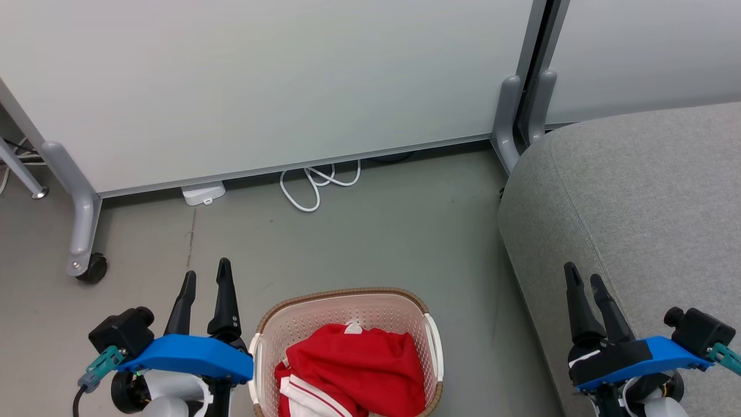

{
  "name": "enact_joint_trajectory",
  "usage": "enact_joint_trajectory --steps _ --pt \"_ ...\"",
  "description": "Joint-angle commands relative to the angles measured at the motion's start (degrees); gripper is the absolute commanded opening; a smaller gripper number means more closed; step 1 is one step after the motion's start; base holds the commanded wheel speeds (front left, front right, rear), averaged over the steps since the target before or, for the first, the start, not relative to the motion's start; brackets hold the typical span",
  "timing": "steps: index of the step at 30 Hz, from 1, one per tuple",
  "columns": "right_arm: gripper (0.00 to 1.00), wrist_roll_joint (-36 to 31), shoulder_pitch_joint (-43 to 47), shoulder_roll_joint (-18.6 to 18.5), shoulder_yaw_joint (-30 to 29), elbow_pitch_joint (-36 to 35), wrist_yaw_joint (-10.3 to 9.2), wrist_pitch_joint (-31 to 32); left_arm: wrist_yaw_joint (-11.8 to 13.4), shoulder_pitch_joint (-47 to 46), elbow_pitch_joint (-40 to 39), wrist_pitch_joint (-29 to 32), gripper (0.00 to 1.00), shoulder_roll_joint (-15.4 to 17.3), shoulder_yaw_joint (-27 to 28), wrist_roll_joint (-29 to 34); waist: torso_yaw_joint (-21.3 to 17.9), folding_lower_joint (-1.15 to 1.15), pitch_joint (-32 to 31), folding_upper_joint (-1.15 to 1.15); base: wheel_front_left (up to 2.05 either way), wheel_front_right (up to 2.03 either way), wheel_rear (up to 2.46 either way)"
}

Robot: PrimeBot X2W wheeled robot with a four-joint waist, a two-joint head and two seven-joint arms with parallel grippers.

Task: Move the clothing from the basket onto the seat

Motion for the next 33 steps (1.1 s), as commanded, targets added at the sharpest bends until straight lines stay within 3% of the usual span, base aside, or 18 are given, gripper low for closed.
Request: enact_joint_trajectory --steps 1,33 --pt "1.0 -1.6 -1.3 -0.5 0.2 -0.3 0.09 -0.6 0.3 -1.5 -0.3 -0.6 1.0 0.4 -0.2 1.5 0.0 0.0 0.0 0.0 0.0 0.0 0.0" --pt "1.0 -19.7 -2.6 -0.6 1.7 2.2 0.13 -5.2 1.3 -2.7 2.4 -5.2 1.0 0.7 -4.1 20.2 -0.1 0.0 1.1 0.0 0.0 0.0 0.0"
